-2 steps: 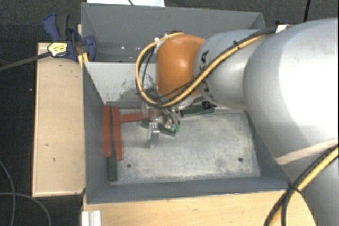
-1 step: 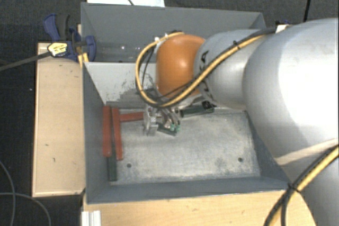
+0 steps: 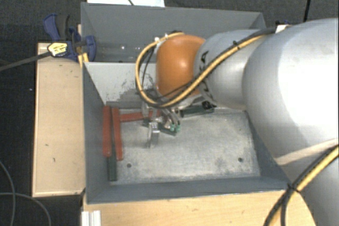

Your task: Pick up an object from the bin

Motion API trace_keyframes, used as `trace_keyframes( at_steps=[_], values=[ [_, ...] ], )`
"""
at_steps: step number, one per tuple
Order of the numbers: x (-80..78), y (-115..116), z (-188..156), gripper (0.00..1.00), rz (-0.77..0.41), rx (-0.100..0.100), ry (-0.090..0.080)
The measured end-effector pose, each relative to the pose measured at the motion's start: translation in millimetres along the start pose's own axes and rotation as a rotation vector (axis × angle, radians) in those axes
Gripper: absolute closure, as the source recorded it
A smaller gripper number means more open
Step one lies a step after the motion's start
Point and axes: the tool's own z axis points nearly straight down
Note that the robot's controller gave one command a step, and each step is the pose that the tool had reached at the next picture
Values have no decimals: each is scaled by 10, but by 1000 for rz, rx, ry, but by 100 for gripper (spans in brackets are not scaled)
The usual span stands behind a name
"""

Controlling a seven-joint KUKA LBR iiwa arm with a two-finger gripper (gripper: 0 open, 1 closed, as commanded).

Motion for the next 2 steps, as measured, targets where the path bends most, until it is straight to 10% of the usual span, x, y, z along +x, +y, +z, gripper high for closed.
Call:
trace_keyframes(
  at_steps=[1, 2],
  values=[
    [-5, 3, -8, 100, -6, -1, -2],
    [0, 0, 0, 0, -6, 0, 0]
  ],
)
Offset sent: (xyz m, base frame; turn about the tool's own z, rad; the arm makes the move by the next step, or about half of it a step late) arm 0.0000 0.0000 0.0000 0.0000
